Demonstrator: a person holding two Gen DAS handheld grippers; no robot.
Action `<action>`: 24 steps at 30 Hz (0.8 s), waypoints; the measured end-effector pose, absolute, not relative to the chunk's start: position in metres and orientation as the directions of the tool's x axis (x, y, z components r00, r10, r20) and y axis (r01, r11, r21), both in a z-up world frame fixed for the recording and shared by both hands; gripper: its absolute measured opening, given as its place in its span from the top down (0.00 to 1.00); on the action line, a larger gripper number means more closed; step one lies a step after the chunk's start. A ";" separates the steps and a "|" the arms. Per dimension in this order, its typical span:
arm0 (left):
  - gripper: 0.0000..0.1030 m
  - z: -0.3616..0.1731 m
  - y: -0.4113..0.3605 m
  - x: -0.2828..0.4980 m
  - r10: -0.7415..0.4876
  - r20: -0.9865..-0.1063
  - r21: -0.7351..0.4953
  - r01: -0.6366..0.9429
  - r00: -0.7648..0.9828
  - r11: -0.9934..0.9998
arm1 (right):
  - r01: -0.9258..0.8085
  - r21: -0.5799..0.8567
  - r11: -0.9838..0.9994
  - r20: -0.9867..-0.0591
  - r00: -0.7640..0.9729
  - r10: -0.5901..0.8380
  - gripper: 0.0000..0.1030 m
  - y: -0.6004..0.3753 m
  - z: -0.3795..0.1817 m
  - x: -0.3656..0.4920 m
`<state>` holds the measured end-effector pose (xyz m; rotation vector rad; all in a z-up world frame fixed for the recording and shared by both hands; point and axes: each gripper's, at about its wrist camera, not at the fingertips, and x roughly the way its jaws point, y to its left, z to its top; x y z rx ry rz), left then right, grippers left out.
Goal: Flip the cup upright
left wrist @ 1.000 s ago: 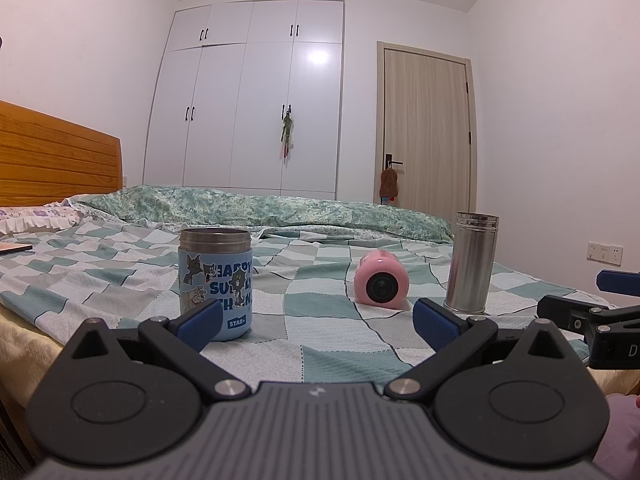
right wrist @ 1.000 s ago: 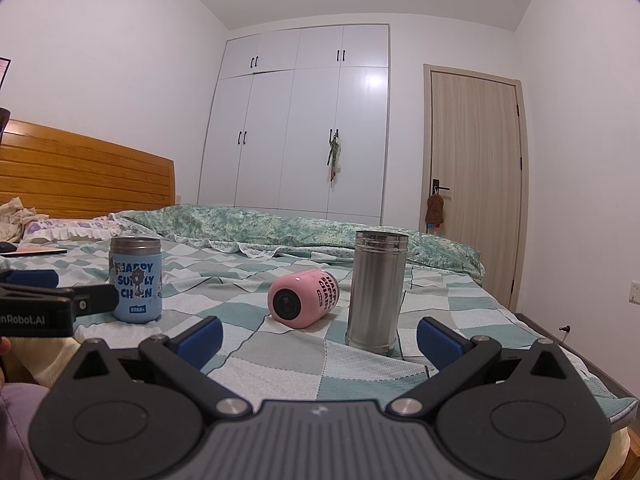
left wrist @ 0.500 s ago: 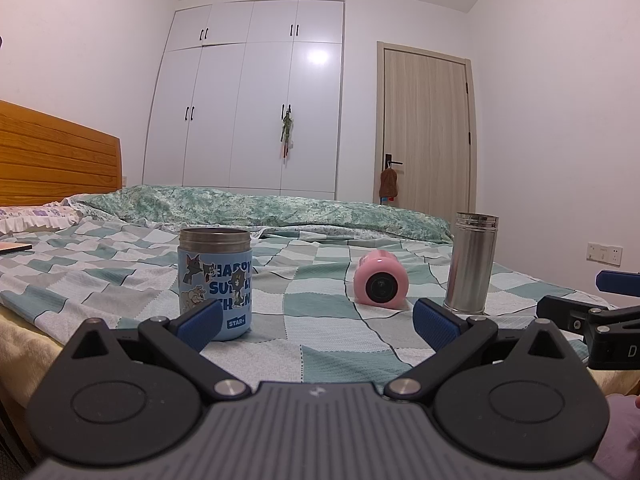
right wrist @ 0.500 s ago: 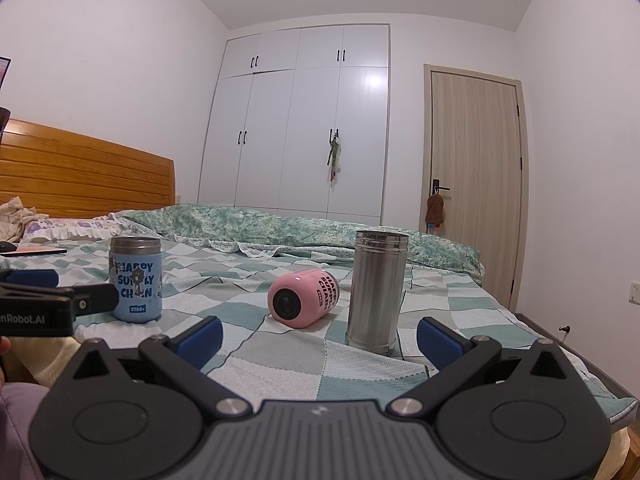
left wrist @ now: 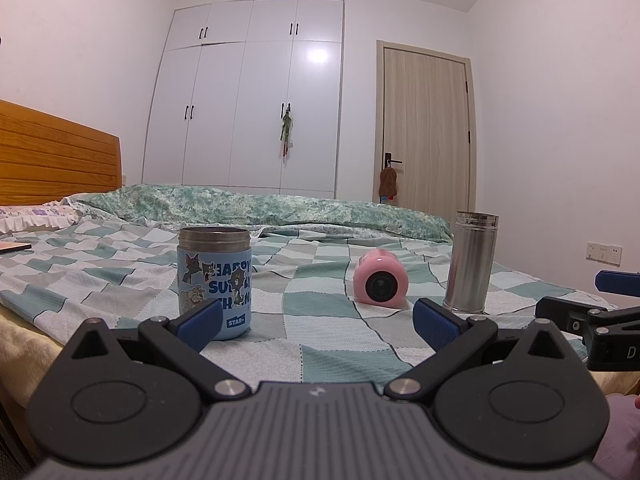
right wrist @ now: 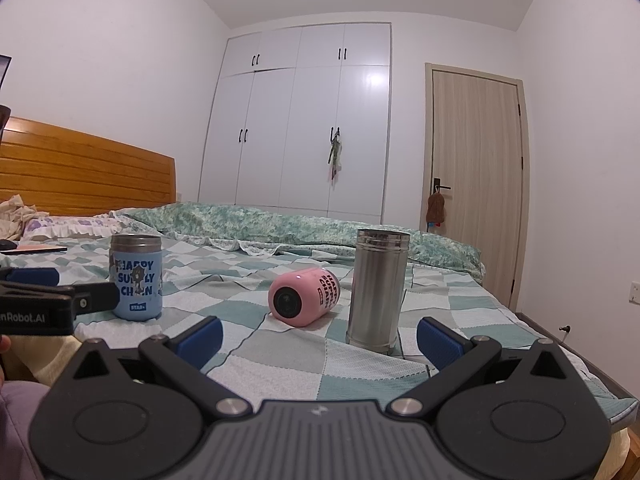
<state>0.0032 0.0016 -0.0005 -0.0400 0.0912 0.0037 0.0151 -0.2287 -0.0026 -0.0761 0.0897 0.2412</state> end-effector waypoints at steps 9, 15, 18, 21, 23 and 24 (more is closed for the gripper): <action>0.00 0.009 -0.003 0.013 -0.055 -0.119 -0.028 0.052 0.991 0.998 | -0.304 -0.031 0.952 -0.104 0.948 0.299 0.00 -0.232 0.010 0.023; 0.00 0.025 -0.002 0.035 -0.077 -0.128 0.000 0.078 0.989 0.997 | -0.345 -0.028 0.938 -0.110 0.934 0.340 0.00 -0.228 0.025 0.045; 0.00 0.032 -0.004 0.051 -0.095 -0.146 0.006 0.097 0.985 0.995 | -0.352 -0.049 0.935 -0.099 0.933 0.346 0.00 -0.227 0.031 0.056; 0.00 0.037 -0.007 0.067 -0.107 -0.168 0.020 0.112 0.980 0.993 | -0.356 -0.051 0.933 -0.098 0.931 0.350 0.00 -0.227 0.037 0.068; 0.00 0.040 -0.011 0.078 -0.112 -0.186 0.035 0.121 0.976 0.992 | -0.356 -0.052 0.933 -0.102 0.931 0.350 0.00 -0.229 0.039 0.078; 0.00 0.041 -0.012 0.083 -0.114 -0.193 0.041 0.124 0.975 0.991 | -0.353 -0.055 0.934 -0.102 0.932 0.346 0.00 -0.229 0.039 0.082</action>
